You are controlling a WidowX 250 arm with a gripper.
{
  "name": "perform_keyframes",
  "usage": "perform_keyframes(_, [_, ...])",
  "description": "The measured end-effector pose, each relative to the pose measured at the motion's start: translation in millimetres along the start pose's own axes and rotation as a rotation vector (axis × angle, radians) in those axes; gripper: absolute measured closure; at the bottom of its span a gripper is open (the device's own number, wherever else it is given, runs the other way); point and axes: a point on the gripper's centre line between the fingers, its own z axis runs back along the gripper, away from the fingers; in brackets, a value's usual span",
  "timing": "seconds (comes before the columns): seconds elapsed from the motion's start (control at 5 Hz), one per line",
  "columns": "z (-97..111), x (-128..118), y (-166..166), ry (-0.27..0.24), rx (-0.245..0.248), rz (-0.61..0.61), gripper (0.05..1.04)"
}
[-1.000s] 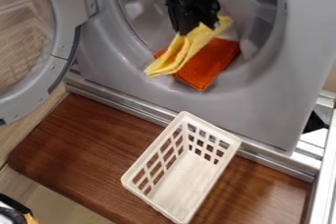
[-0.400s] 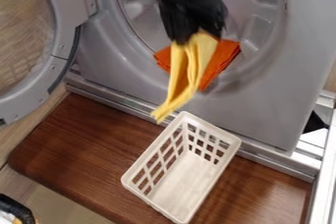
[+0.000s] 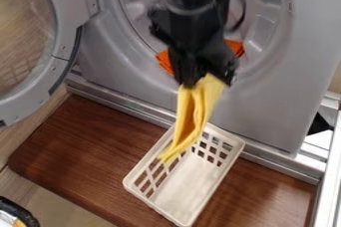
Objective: Put the yellow cloth in the basket
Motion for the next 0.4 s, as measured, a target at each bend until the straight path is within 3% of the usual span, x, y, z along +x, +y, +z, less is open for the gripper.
perform_keyframes(0.2, [-25, -9, -3, 0.063, 0.002, -0.003, 1.033])
perform_keyframes(0.4, [-45, -21, -3, 0.073, -0.013, 0.015, 1.033])
